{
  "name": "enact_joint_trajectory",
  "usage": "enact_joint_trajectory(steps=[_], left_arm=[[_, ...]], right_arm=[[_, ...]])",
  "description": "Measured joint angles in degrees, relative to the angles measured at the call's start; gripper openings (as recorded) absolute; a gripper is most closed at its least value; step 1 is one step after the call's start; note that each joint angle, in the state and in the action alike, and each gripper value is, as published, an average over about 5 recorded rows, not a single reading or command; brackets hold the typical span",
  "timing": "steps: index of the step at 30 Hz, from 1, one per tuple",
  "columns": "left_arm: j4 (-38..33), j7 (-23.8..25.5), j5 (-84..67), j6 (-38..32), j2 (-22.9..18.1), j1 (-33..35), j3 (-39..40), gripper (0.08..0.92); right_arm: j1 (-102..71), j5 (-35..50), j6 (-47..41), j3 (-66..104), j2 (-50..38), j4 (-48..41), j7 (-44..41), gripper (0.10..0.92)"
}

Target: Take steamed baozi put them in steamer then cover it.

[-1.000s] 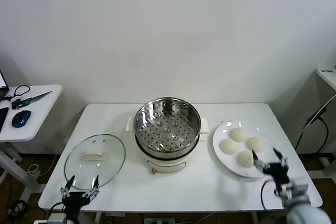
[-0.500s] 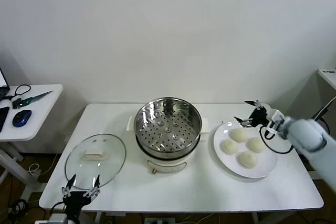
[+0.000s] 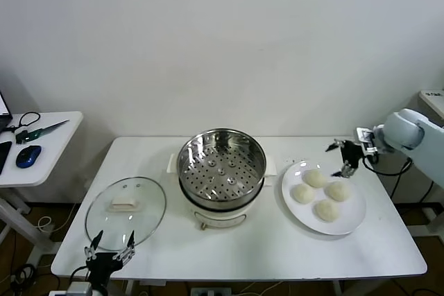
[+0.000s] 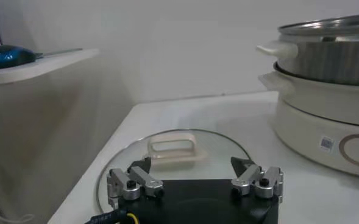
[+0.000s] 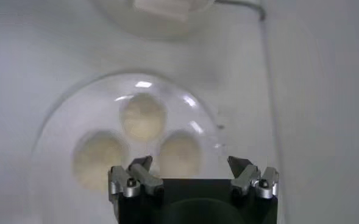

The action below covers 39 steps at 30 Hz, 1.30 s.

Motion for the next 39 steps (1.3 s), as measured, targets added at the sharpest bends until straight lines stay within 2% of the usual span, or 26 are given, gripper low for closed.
enact_joint_trajectory(steps=[17, 31, 39], left_arm=[[0.65, 0.0, 0.44, -0.22, -0.31, -0.07, 0.58, 0.823], [1.28, -0.12, 0.43, -0.42, -0.4, 0.06, 0.32, 0.823], [1.96, -0.33, 0.43, -0.59, -0.39, -0.13, 0.27, 0.823]], right_arm=[[-2.86, -3.18, 0.18, -0.85, 13.93, -16.09, 0.02, 0.823], [-7.09, -7.06, 1.19, 3.26, 19.51, -25.55, -0.09, 0.814], [-8.44, -8.04, 1.32, 4.76, 20.96, -27.81, 0.07, 0.72]])
